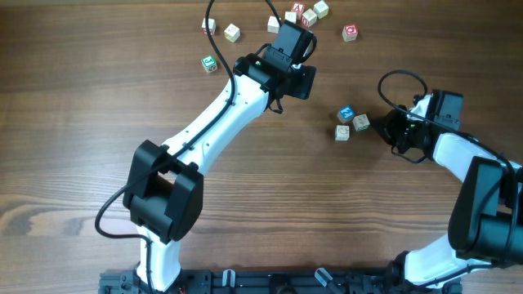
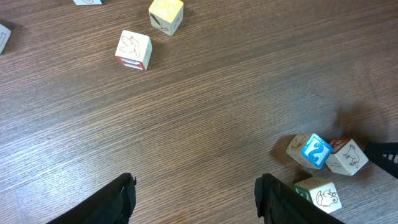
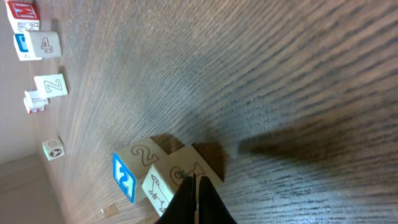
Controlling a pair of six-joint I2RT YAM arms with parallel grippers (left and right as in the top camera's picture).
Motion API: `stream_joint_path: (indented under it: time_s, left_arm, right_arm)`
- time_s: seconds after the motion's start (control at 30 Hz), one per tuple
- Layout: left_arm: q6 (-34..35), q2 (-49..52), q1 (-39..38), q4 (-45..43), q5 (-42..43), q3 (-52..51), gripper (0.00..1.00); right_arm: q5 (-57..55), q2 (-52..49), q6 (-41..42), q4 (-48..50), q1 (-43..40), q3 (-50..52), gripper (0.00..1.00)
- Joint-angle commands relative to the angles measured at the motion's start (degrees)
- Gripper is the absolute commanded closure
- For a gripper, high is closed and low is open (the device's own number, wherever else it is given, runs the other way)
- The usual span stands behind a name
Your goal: Form a circle
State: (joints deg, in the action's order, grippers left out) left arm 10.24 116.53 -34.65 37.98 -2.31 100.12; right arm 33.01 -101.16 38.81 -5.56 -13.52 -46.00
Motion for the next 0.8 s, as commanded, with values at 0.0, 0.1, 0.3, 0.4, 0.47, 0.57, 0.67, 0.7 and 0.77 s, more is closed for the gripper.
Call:
stream_joint_path:
  time_s: [0.0,0.1,0.3,0.4,0.47,0.57,0.67,0.7,0.77]
  left_arm:
    - [0.72,-1.03,0.11,-0.02,-0.59,-0.02,0.35]
    - [0.72,-1.03,0.11,-0.02,-0.59,-0.02,0.35]
    - [0.72,-1.03,0.11,-0.02,-0.59,-0.02,0.35]
    - [0.72,-1.03,0.11,-0.02,-0.59,-0.04,0.35]
    - [0.72,-1.03,0.11,0.0,-0.59,-0.02,0.35]
    - [0.72,-1.03,0.11,-0.02,-0.59,-0.02,0.35]
    - [0.72,-1.03,0.11,-0.02,-0.59,-0.02,0.35]
    - [0.72,-1.03,0.11,-0.02,-0.59,-0.04,0.35]
    - [0.72,-1.03,0.11,-0.02,-0.59,-0.02,0.35]
  right_arm:
    - [1.18,-0.76,0.44,-0.52,0.24,-0.33,0.95]
    - [1.16,-0.76,0.42,-0.87,0.24,-0.33,0.95]
    - [1.25,-0.76,0.42,-1.2,0.24,-0.33,0.96]
    - [1.6,-0.76,0.42,-1.2,0.24,-0.33,0.96]
    - [1.62,-0.76,0.44,-1.31,0.24,-0.33,0.95]
    - [1.9,-0.76,0.44,-1.36,0.24,-0.33,0.96]
    - [2.67,-0.76,0.42,-1.33,0.24,-0.33,0.96]
    - [2.67,-0.76,0.42,-1.33,0.24,-0.33,0.96]
    - [2.67,-0.76,0.42,-1.36,0.24,-0.33,0.95]
